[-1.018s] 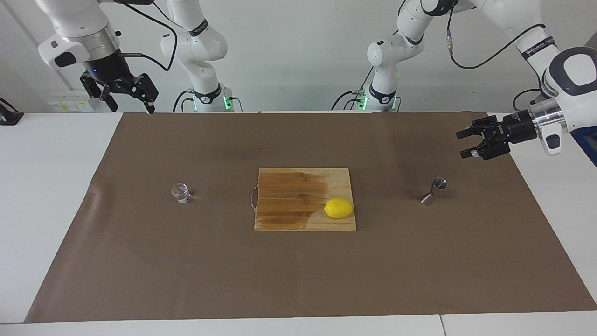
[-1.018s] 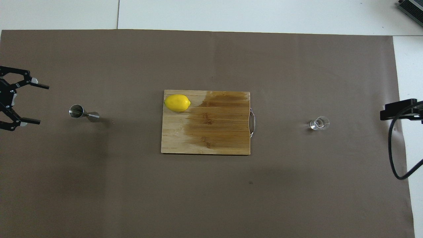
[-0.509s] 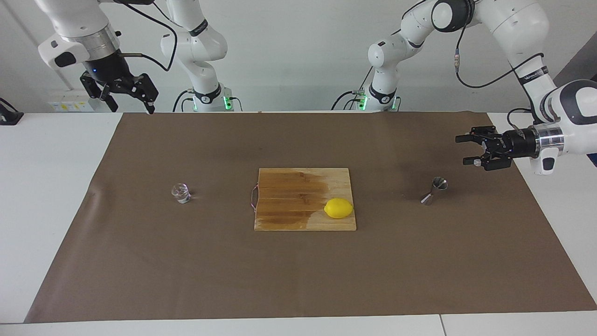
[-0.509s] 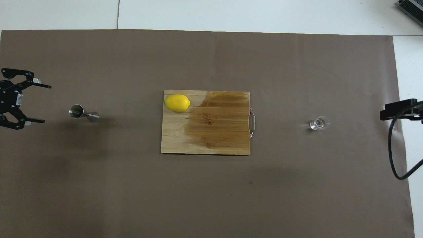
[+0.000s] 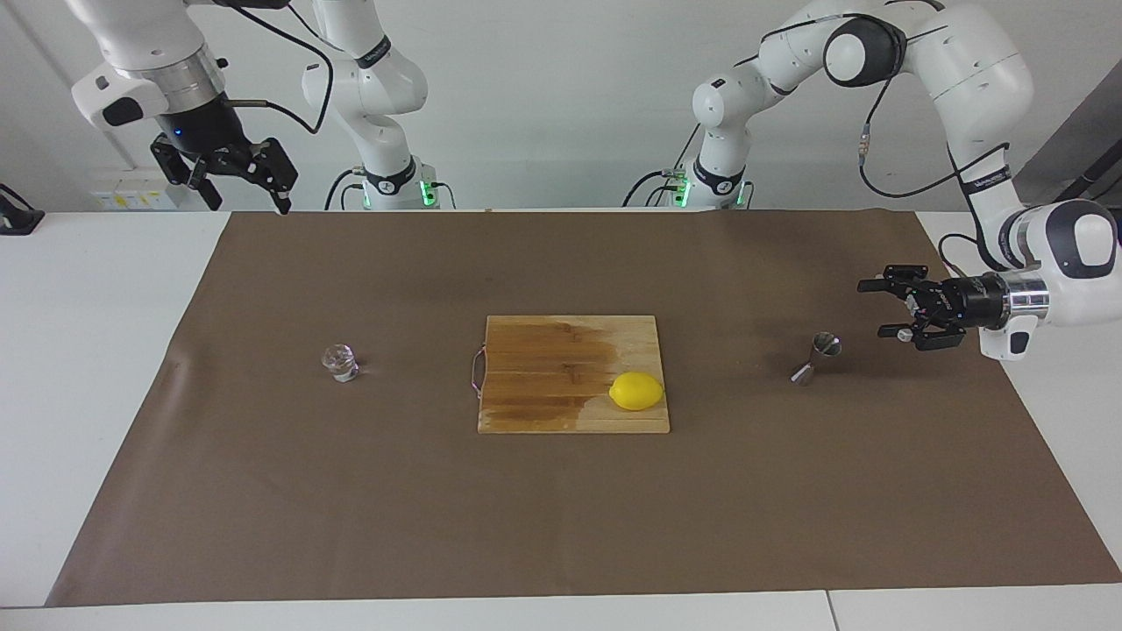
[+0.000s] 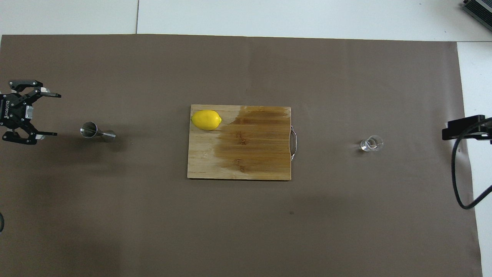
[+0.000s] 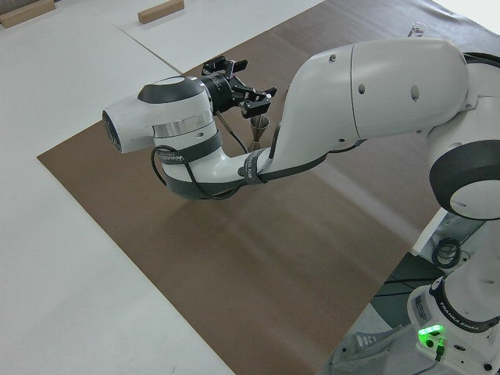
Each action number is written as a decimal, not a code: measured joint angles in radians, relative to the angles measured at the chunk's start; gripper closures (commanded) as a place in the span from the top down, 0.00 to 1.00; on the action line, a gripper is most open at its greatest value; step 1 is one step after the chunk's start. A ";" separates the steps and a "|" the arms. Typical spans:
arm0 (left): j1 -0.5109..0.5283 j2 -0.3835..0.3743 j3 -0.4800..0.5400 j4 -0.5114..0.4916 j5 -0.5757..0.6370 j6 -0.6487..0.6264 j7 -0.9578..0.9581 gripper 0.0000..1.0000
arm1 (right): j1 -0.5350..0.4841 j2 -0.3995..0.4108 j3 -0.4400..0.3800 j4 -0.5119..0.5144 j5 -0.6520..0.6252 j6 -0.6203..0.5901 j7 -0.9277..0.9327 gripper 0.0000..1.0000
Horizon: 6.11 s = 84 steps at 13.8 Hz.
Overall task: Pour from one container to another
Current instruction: 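Open the left gripper and move it toward the metal cup, then close the left gripper around the small metal cup, then lift the metal cup with the left gripper over the cutting board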
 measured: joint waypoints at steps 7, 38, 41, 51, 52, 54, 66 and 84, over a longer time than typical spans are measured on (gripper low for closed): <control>0.001 0.052 -0.004 -0.022 -0.029 -0.036 -0.074 1.00 | 0.000 0.000 0.000 0.000 0.000 0.000 0.000 1.00; 0.080 0.259 -0.046 -0.027 -0.038 -0.025 0.017 1.00 | 0.000 0.000 0.000 0.000 0.000 0.000 0.000 1.00; 0.068 0.259 -0.048 -0.028 -0.038 -0.020 0.019 1.00 | 0.000 0.000 0.000 0.000 0.000 0.000 0.000 1.00; 0.058 0.259 -0.049 -0.027 -0.017 0.014 0.030 1.00 | 0.000 0.000 0.000 0.000 0.000 0.000 0.000 1.00; 0.056 0.259 -0.050 -0.027 -0.017 0.014 0.032 1.00 | 0.000 0.000 0.000 0.000 0.000 0.000 0.000 1.00; 0.050 0.259 -0.051 -0.027 -0.017 0.014 0.044 1.00 | 0.000 0.000 0.000 0.000 0.000 0.000 0.000 1.00; 0.031 0.259 -0.052 -0.027 -0.017 0.014 0.072 0.54 | 0.000 0.000 0.000 0.000 0.000 0.000 0.000 1.00; -0.042 0.150 -0.153 -0.013 -0.025 0.028 0.056 0.27 | 0.000 0.000 0.000 0.000 0.000 0.000 0.000 1.00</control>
